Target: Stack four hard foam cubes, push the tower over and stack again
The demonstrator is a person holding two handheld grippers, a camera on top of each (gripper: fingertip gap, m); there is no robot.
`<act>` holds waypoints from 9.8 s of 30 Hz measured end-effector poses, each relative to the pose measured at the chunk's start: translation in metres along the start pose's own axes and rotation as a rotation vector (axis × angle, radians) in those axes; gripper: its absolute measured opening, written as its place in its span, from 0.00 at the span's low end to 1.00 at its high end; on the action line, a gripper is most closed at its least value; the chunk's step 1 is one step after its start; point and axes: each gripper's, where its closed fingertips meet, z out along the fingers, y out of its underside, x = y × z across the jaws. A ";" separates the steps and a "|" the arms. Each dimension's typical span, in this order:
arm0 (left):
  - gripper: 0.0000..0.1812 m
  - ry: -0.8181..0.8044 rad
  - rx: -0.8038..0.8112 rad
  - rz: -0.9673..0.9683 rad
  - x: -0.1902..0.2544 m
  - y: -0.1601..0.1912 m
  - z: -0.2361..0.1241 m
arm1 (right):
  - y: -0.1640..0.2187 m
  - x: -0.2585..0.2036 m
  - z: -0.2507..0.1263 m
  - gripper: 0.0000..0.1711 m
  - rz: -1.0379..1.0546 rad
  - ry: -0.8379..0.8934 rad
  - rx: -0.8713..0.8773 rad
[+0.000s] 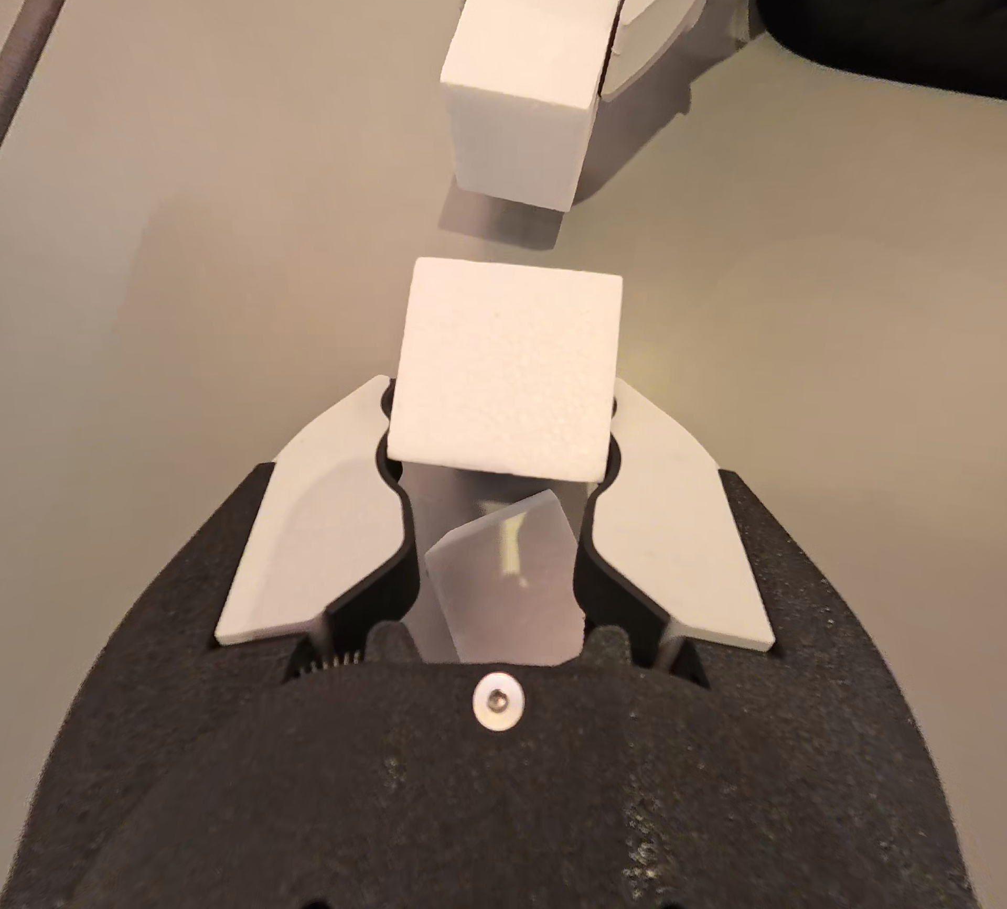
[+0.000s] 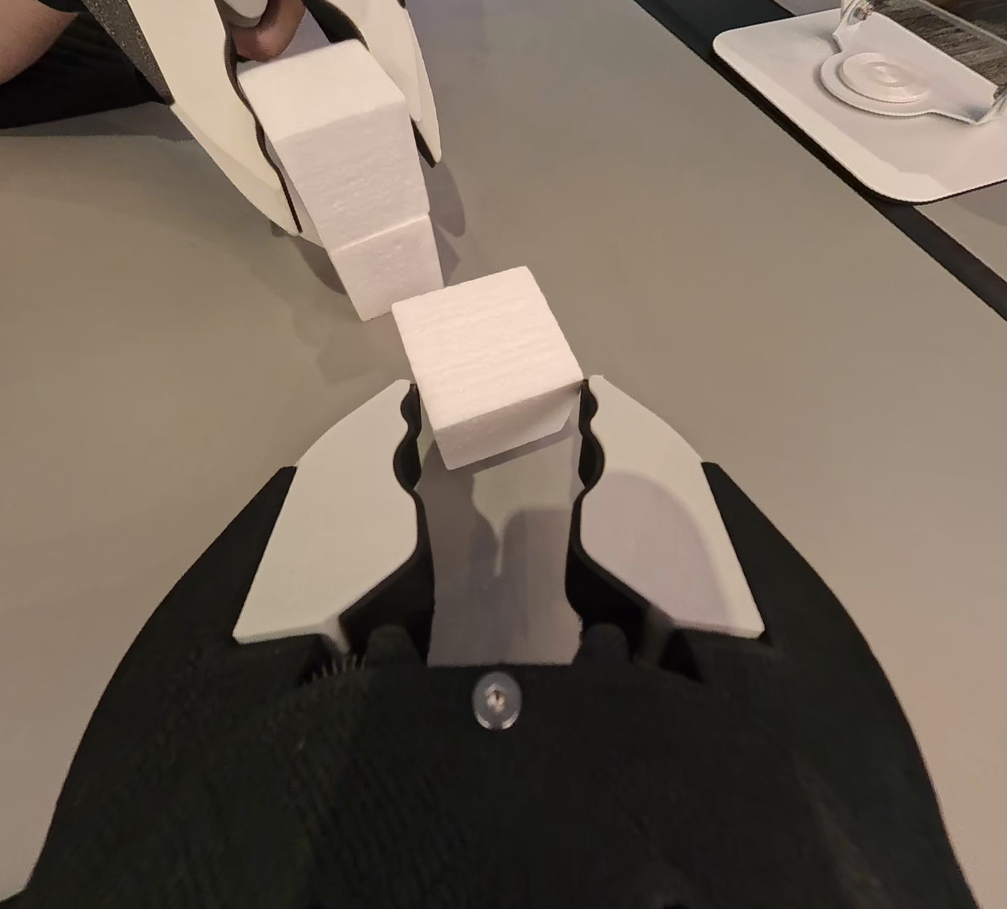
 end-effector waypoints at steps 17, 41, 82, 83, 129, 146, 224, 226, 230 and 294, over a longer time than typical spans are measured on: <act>0.56 -0.069 0.069 -0.029 0.002 0.013 -0.044 | -0.095 -0.018 -0.038 0.33 0.069 -0.041 0.255; 0.51 -0.183 -0.007 -0.212 -0.004 0.069 -0.022 | -0.112 -0.058 0.048 0.33 -0.070 -0.159 -0.050; 0.37 -0.058 0.076 0.019 -0.006 -0.071 -0.089 | -0.055 -0.024 -0.024 0.39 0.070 -0.134 0.247; 0.37 -0.050 0.072 0.014 -0.006 -0.070 -0.088 | -0.055 -0.024 -0.024 0.39 0.070 -0.137 0.243; 0.00 -0.287 -0.032 -0.214 -0.004 -0.055 -0.016 | -0.011 0.080 -0.159 0.26 0.362 0.353 0.524; 0.50 -0.086 0.292 -0.105 -0.002 -0.023 0.009 | 0.031 0.058 -0.177 0.39 0.318 0.413 0.243; 0.55 0.116 0.198 0.132 0.042 -0.069 0.062 | -0.041 -0.034 -0.156 0.35 0.225 0.248 0.158; 0.55 0.132 0.184 0.093 0.037 -0.059 0.067 | -0.053 -0.048 -0.144 0.35 0.150 0.125 0.055; 0.51 0.173 0.172 0.057 0.035 -0.049 0.080 | -0.055 -0.058 -0.123 0.35 0.045 -0.032 -0.141; 0.52 0.087 0.380 0.148 0.065 -0.164 -0.021 | 0.094 0.089 -0.220 0.44 0.365 1.270 -0.080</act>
